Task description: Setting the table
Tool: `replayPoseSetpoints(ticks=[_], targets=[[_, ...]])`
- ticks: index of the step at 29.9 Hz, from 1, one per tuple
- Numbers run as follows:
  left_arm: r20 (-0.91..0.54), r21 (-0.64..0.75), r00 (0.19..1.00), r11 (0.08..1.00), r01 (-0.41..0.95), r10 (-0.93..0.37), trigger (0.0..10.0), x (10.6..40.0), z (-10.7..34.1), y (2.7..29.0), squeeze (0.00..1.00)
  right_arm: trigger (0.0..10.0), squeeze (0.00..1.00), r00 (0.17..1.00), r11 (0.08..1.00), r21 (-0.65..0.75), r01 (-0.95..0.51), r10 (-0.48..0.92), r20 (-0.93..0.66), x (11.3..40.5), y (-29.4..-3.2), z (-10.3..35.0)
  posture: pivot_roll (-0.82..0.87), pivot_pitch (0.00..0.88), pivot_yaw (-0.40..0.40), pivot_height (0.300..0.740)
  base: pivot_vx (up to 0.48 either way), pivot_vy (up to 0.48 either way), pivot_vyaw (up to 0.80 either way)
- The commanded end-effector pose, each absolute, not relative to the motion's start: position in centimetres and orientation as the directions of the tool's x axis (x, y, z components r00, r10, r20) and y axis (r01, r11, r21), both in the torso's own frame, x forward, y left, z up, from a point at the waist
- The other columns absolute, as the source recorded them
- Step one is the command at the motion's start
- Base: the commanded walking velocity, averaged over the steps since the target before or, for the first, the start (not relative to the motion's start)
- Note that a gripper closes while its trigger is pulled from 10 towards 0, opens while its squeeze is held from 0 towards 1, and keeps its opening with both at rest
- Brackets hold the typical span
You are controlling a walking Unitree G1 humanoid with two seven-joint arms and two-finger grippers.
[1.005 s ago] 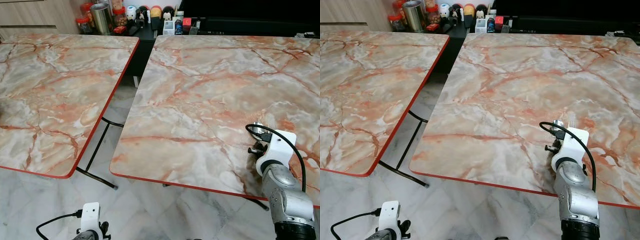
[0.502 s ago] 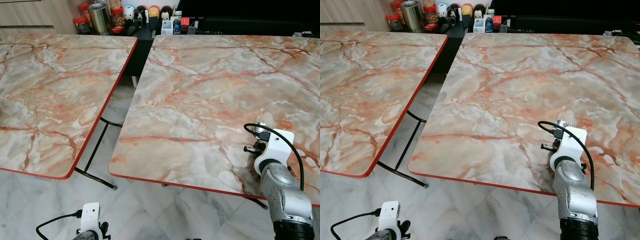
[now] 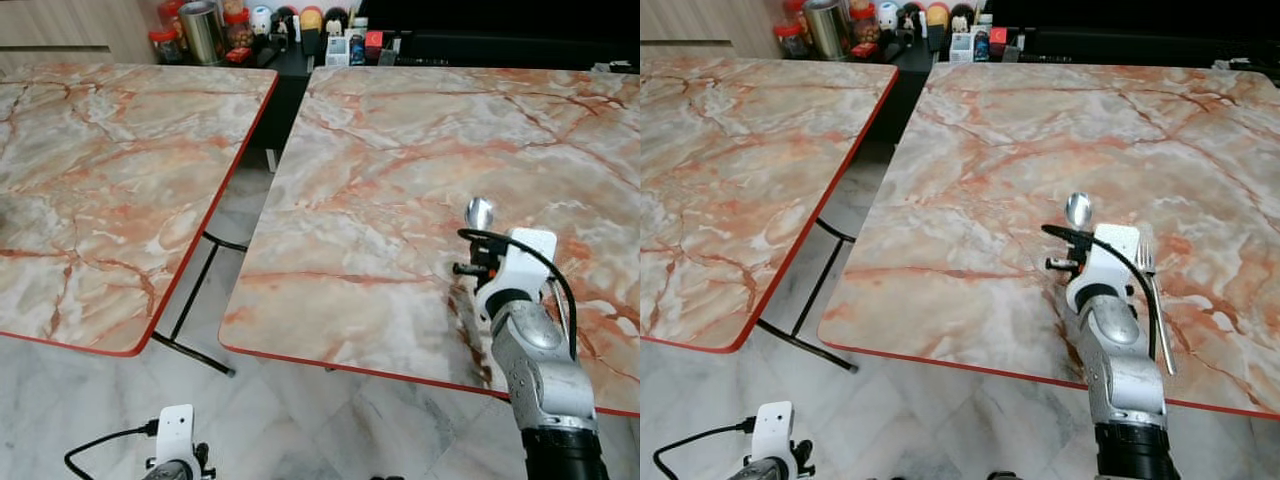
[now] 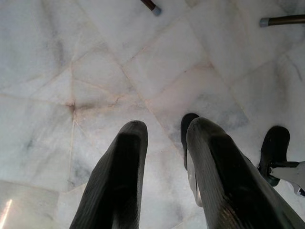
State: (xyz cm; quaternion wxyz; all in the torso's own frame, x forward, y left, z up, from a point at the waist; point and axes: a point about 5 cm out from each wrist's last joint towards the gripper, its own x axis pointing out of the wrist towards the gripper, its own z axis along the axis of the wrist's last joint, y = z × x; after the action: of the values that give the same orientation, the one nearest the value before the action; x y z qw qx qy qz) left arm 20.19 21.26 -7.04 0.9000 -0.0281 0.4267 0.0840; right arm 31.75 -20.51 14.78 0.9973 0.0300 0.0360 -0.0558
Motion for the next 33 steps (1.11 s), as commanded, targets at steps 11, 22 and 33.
replayPoseSetpoints(ticks=[11, 22, 33], targets=[[-0.772, 0.029, 0.619, 0.981, -0.193, 0.145, 10.0, 20.0, -7.0, 21.7, 0.00, 10.0, 0.00, 0.992, 0.991, 0.054, 0.125, -0.126, 0.016, 32.4, -20.6, 16.4, -0.07, 0.123, 0.045, 0.740, 0.000, 0.480, 0.00], [-0.769, 0.031, 0.622, 0.980, -0.198, 0.150, 10.0, 20.2, -7.0, 21.7, 0.00, 10.0, 0.00, 0.994, 0.993, 0.060, 0.103, -0.105, 0.031, 32.8, -19.8, 16.5, -0.06, 0.117, 0.046, 0.740, 0.000, 0.480, 0.00], [-0.768, 0.043, 0.620, 0.979, -0.197, 0.158, 10.0, 20.0, -7.0, 22.0, 0.00, 10.0, 0.00, 0.993, 0.991, 0.066, 0.117, -0.119, 0.021, 33.1, -19.8, 16.1, -0.06, 0.096, 0.044, 0.740, 0.000, 0.480, 0.00]])
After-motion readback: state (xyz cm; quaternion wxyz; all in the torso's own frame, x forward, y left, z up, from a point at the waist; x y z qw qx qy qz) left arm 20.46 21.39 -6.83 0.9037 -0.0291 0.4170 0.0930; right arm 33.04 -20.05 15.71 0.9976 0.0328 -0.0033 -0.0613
